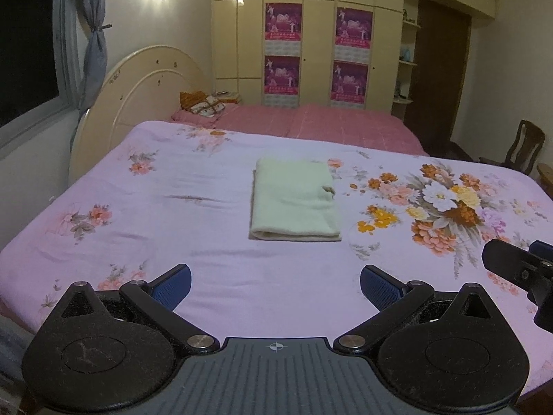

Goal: Fold small clothes

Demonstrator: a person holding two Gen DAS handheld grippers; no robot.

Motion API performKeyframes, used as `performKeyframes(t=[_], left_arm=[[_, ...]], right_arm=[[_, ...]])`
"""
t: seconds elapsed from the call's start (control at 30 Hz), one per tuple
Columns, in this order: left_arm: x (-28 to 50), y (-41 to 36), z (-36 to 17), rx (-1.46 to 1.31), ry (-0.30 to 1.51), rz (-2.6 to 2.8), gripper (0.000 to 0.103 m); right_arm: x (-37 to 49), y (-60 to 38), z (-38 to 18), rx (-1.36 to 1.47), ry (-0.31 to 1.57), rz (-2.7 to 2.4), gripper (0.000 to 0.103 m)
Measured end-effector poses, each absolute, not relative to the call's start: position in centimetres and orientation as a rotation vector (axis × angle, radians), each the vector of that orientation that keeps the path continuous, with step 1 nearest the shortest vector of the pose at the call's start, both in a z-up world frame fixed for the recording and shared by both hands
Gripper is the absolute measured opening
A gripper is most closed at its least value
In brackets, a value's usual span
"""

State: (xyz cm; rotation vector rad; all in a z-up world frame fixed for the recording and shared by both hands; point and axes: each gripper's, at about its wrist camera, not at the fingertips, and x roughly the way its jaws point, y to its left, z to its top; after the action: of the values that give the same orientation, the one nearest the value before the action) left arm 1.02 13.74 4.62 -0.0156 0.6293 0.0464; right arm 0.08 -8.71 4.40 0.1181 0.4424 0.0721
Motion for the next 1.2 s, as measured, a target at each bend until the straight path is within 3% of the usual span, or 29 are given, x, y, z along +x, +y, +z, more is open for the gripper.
performKeyframes(t=[1.2], left_arm=[[1.60,13.68,5.03,-0.019,0.623,0.066,0.103]], right_arm=[[-0.09,-8.51,4.65,0.109,0.454,0.063,0.082]])
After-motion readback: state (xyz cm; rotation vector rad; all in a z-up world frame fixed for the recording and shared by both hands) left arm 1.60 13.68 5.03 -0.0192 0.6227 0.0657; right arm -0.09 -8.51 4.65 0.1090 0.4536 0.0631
